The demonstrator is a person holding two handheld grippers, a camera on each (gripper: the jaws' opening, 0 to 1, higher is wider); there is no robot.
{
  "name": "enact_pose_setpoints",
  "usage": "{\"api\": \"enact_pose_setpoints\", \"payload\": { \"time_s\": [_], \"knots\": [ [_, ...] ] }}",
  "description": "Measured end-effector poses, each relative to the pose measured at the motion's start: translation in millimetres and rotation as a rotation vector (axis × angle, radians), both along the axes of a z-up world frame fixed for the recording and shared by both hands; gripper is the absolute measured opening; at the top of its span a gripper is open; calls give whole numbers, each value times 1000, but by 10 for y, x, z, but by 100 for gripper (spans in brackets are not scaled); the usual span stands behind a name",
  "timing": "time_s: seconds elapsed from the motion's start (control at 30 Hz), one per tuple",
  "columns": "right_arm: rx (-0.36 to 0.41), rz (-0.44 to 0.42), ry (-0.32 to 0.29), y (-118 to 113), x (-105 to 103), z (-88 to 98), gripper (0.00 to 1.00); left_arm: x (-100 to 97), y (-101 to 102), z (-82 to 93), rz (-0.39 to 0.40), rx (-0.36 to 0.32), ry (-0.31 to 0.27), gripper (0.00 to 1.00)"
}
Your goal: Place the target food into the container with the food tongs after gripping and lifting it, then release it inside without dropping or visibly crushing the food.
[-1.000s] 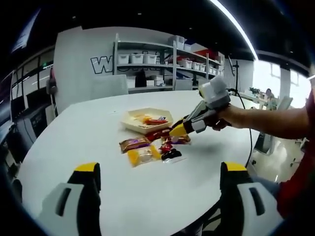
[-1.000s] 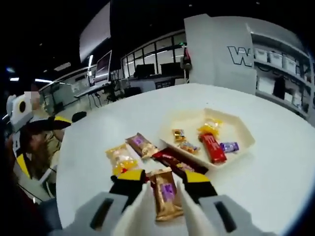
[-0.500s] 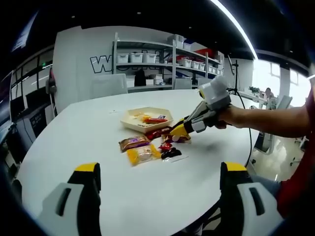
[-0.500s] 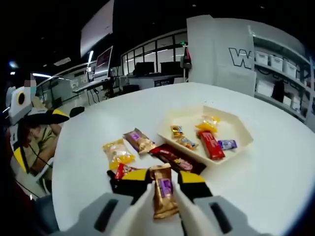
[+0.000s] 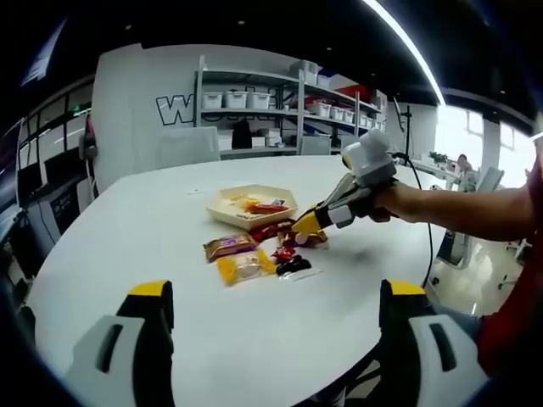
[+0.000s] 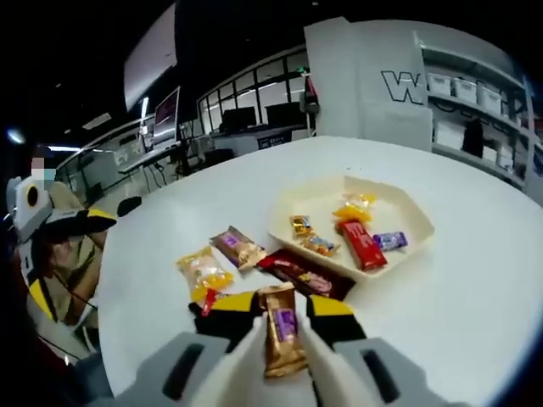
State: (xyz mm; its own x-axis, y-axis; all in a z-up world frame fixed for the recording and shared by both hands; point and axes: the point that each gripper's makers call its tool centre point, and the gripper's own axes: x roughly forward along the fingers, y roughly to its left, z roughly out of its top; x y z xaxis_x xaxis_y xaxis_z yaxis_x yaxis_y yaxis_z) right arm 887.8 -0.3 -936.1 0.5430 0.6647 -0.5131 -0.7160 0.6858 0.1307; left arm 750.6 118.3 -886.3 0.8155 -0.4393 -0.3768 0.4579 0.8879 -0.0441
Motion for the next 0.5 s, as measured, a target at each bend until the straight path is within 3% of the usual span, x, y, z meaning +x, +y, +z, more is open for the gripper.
{"api": "enact_pose_setpoints", "payload": {
  "time_s": [0.5],
  "knots": [
    [13,6,-49,-11,43,321,16,-42,-6,-71,-3,5,21,99]
  ]
}}
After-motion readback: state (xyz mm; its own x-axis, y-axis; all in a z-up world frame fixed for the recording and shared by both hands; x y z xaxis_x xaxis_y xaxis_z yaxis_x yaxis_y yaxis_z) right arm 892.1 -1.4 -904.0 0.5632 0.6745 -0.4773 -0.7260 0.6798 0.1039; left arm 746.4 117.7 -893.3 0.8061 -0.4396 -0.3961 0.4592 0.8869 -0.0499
